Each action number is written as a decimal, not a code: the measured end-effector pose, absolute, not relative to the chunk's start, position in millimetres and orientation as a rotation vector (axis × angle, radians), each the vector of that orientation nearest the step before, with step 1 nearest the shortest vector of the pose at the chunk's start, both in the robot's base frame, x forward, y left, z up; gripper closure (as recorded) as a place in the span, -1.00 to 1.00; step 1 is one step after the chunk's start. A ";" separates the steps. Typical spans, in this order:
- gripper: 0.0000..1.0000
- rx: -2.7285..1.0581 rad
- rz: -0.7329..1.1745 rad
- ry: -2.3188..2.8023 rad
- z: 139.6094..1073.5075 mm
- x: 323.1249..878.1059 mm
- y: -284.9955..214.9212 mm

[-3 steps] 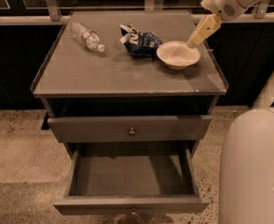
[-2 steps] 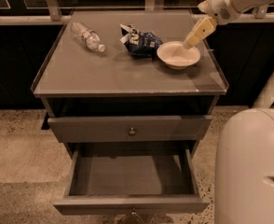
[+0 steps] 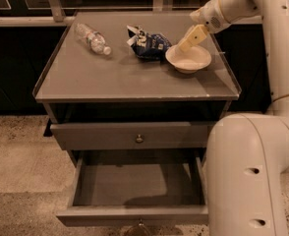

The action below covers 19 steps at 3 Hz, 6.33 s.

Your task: Place blue chip bag into middle drawer

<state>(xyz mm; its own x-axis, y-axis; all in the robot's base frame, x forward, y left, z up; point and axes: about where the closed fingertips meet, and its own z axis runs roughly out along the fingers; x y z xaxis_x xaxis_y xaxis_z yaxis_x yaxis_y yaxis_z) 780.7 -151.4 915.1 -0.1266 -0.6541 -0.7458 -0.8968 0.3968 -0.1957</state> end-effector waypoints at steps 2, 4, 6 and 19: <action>-1.00 -1.373 0.472 1.842 894.7 791.4 -110.3; -1.00 -1.450 0.518 1.871 868.2 796.3 -66.4; -0.63 -1.475 0.506 1.889 857.3 800.7 -55.3; 1.00 -1.448 0.301 1.626 944.0 826.5 -36.4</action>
Offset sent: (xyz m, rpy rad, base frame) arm 0.0644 0.0359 0.0008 0.0390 0.0647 0.0943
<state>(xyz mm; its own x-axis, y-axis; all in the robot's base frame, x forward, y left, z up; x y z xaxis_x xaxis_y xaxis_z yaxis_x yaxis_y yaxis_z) 826.5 -36.4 944.0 0.1013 -0.6623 -0.7424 -0.8843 0.2819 -0.3722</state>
